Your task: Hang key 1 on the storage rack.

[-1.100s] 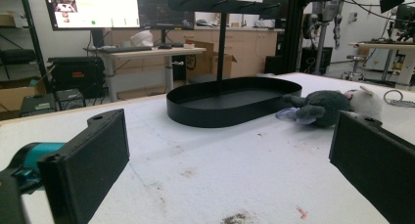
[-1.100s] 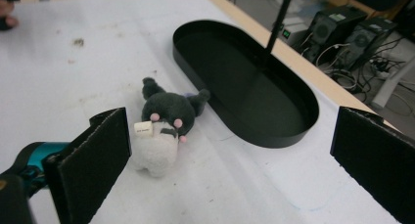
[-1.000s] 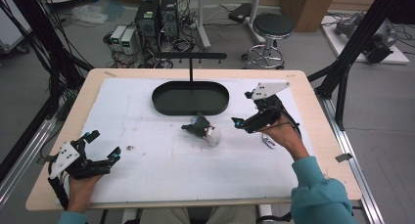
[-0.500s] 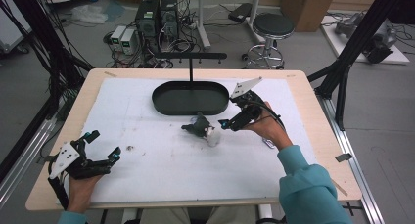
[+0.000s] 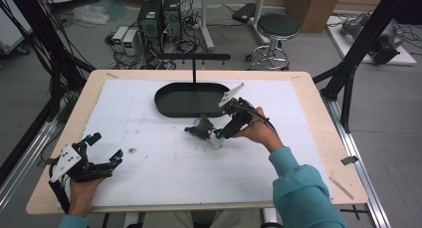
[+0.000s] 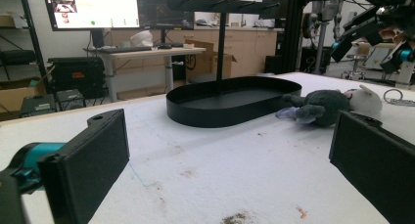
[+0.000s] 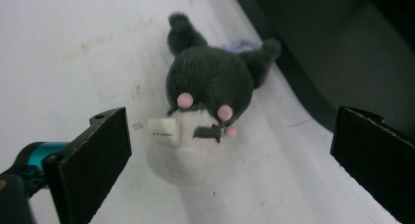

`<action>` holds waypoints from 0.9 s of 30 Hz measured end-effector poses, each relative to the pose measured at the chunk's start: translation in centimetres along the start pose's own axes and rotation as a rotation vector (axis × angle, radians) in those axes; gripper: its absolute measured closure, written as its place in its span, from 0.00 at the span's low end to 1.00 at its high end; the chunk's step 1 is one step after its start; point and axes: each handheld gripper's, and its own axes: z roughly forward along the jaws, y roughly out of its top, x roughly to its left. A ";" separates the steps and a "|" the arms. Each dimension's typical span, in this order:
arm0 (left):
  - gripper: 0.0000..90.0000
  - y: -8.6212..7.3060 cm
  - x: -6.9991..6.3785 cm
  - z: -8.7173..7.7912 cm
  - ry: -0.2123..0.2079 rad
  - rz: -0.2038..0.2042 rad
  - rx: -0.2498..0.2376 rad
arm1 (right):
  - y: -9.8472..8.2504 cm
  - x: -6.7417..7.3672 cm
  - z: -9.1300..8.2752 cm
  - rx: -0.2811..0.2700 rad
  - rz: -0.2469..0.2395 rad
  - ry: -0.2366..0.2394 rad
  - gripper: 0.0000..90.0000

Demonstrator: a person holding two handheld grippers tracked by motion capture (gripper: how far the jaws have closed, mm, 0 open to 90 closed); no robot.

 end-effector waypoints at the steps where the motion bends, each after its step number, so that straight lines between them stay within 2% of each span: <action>1: 0.02 0.0 0.0 0.0 0.000 0.000 0.001 | 0.1 0.1 0.3 0.014 -0.006 -0.004 0.01; 12: 0.02 0.0 0.0 0.0 0.001 -0.001 -0.001 | 0.5 0.7 2.5 0.114 -0.001 -0.004 0.01; 24: 0.02 0.0 0.0 0.0 0.001 -0.001 0.000 | 0.4 0.9 4.4 0.196 0.038 0.016 0.01; 25: 0.02 0.0 0.0 0.0 0.002 -0.001 0.000 | 0.4 1.0 4.5 0.215 0.046 0.016 0.02; 27: 0.02 0.0 0.0 0.0 0.000 0.001 0.000 | 0.4 1.0 4.6 0.216 0.053 0.022 0.03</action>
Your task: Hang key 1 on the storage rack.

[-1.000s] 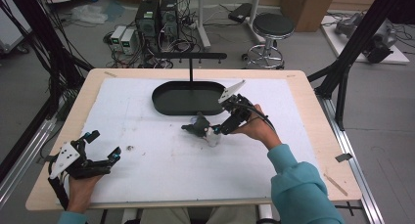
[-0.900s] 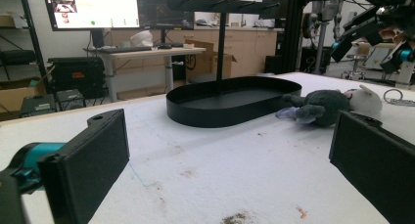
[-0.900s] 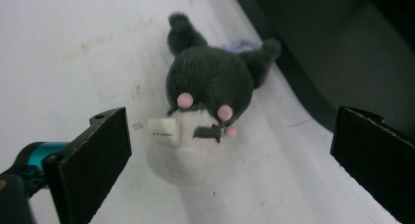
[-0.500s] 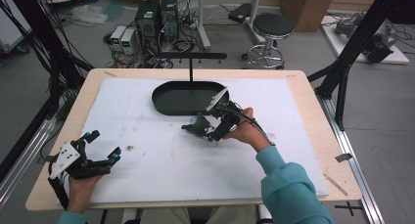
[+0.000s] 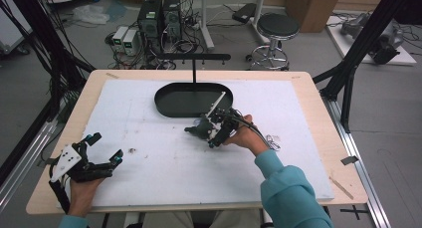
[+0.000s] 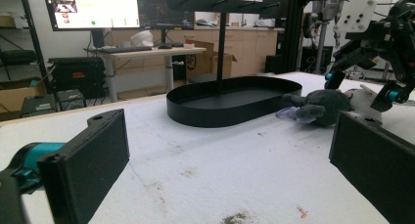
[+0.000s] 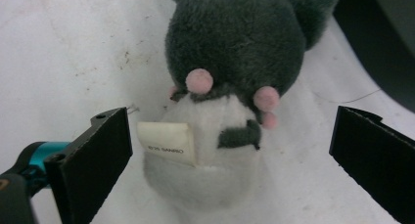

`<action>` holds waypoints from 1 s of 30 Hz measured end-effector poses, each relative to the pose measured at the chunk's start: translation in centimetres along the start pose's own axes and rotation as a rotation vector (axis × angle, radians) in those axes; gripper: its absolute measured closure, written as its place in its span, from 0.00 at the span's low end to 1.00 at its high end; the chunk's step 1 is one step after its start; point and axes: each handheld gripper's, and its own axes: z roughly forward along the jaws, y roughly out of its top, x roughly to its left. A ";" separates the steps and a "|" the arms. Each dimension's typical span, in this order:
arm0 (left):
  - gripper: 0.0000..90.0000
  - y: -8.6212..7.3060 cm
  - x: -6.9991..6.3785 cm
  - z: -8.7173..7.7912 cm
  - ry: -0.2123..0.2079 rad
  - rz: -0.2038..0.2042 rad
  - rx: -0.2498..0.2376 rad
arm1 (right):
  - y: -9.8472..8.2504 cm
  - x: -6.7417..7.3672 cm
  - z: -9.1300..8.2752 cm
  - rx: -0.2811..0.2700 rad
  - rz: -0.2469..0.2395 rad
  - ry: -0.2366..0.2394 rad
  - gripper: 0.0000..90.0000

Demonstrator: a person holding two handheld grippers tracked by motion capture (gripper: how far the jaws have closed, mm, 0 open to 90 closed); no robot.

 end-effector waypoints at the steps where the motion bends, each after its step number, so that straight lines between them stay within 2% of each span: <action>1: 0.02 0.0 0.0 0.0 0.000 0.000 0.000 | 0.0 0.0 0.0 0.003 0.005 0.007 0.06; 5: 0.02 0.0 0.0 0.0 0.001 0.001 0.001 | -0.1 -0.2 0.1 0.019 0.036 0.013 0.06; 8: 0.02 0.0 0.0 0.0 0.001 0.000 0.000 | -0.1 -0.3 0.2 0.020 0.045 0.038 0.09; 9: 0.02 0.0 0.0 0.0 0.001 0.001 0.001 | -0.1 -0.3 0.2 0.030 0.058 0.042 0.15; 11: 0.02 0.0 0.0 0.0 0.002 0.001 0.000 | -0.1 -0.3 0.2 0.034 0.052 0.060 0.18; 16: 0.02 0.0 0.0 0.0 0.002 0.000 0.000 | 0.0 -0.2 0.5 0.046 0.057 0.055 0.22; 19: 0.02 0.0 0.0 0.0 0.002 0.002 0.001 | 0.0 -0.4 0.5 0.051 0.076 0.075 0.36; 21: 0.02 0.0 0.0 0.0 0.001 0.001 0.000 | 0.0 -0.5 0.5 0.046 0.083 0.087 0.40; 22: 0.02 0.0 0.0 0.0 0.002 0.001 0.000 | 0.1 -0.5 0.4 0.052 0.085 0.074 0.46; 26: 0.02 0.0 0.0 0.0 0.002 0.001 -0.002 | 0.1 -0.3 0.4 0.070 0.086 0.075 0.54; 28: 0.02 0.0 0.0 0.0 0.002 0.001 -0.002 | 0.1 -0.1 0.4 0.085 0.059 0.064 0.56; 30: 0.02 0.0 0.0 0.0 0.002 0.000 -0.002 | 0.2 0.1 0.3 0.089 0.052 0.052 0.59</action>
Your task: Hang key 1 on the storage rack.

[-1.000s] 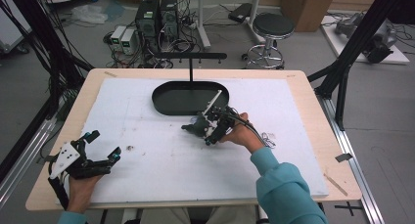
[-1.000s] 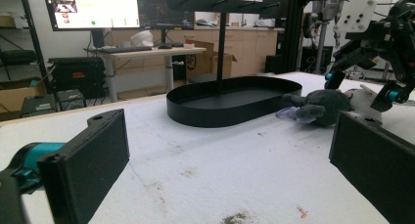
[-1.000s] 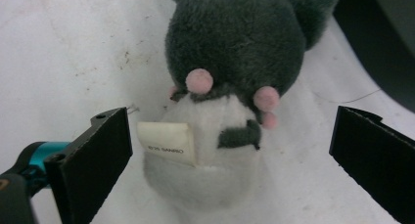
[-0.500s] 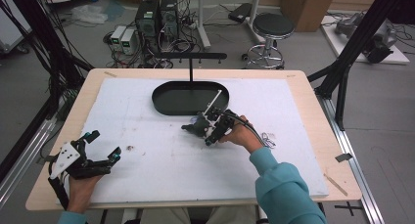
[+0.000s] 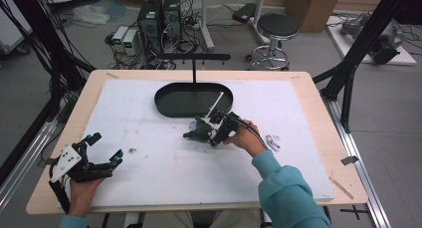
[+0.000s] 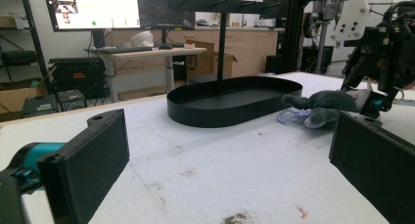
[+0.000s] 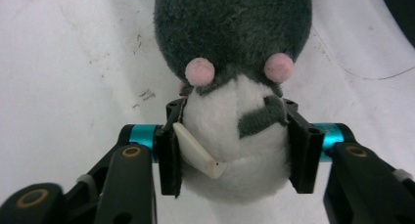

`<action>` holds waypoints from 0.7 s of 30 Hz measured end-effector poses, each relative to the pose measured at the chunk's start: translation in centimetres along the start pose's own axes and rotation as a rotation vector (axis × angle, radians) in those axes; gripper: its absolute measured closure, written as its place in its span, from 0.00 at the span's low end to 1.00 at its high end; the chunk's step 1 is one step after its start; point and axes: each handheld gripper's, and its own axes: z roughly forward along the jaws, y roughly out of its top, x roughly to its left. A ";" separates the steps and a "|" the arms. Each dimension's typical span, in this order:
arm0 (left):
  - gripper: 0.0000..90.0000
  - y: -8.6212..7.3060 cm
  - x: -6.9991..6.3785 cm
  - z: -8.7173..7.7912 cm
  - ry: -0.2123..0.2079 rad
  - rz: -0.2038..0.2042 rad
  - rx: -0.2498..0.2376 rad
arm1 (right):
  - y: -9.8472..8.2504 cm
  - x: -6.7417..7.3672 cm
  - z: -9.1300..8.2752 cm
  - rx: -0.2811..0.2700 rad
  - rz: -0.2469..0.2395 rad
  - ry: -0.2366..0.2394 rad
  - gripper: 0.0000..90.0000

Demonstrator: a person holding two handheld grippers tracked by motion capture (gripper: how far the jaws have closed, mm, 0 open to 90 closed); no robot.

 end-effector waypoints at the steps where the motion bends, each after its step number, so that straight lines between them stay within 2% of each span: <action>1: 0.02 0.0 0.0 0.0 0.000 0.000 0.000 | 0.0 0.1 0.0 0.000 -0.001 -0.007 0.61; 6: 0.02 0.0 0.0 0.0 0.001 0.000 -0.001 | -0.1 -0.1 -0.2 -0.005 -0.007 0.009 0.62; 12: 0.02 0.0 0.0 0.0 0.000 0.000 -0.001 | -0.3 -0.3 -0.5 -0.017 -0.021 0.000 0.62; 18: 0.02 0.0 0.0 0.0 0.001 0.001 -0.002 | -0.5 -0.4 -1.2 -0.058 -0.024 0.015 0.62; 21: 0.02 0.0 0.0 0.0 0.002 0.001 -0.002 | -0.7 -0.6 -1.9 -0.098 -0.020 0.014 0.62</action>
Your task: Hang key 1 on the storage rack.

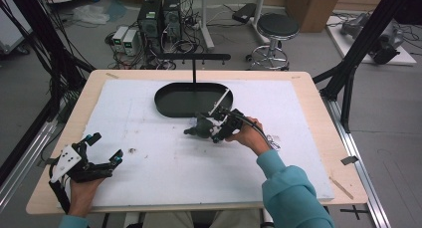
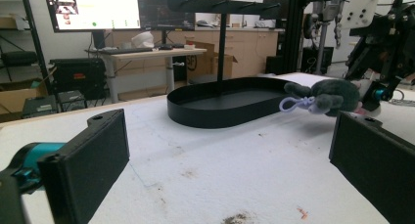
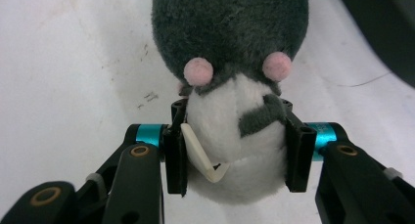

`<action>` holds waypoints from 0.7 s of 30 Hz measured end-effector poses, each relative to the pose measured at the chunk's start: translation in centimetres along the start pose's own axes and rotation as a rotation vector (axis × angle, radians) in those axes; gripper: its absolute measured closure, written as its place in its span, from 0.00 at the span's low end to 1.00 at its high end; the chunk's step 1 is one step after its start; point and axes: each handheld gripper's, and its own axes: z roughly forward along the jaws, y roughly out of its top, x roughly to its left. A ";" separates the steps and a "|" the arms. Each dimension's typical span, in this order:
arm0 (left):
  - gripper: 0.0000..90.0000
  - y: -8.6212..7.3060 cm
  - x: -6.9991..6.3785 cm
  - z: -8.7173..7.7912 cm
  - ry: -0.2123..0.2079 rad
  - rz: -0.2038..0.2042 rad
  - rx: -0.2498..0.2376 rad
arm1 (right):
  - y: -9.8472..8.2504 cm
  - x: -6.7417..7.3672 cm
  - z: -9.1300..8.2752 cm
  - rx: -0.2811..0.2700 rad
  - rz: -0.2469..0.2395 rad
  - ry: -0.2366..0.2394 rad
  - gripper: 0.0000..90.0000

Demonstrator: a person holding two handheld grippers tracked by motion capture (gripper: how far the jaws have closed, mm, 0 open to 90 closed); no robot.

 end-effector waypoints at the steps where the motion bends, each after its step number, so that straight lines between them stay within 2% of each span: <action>1: 0.02 0.0 0.0 0.0 0.000 0.000 0.000 | 0.0 0.0 0.0 0.000 0.000 0.000 0.62; 9: 0.02 0.0 0.0 0.0 0.001 0.000 0.000 | 0.3 -0.3 -2.6 -0.117 -0.021 -0.021 0.62; 10: 0.02 0.0 0.0 0.0 0.004 0.000 0.000 | 0.3 -0.3 -2.6 -0.117 -0.021 -0.021 0.62; 13: 0.02 0.0 0.0 0.0 0.003 0.003 0.000 | 0.4 -0.5 -3.7 -0.181 -0.040 -0.027 0.62; 21: 0.02 0.0 0.0 0.0 0.004 0.001 -0.001 | 0.3 -1.1 -5.1 -0.225 -0.016 -0.042 0.62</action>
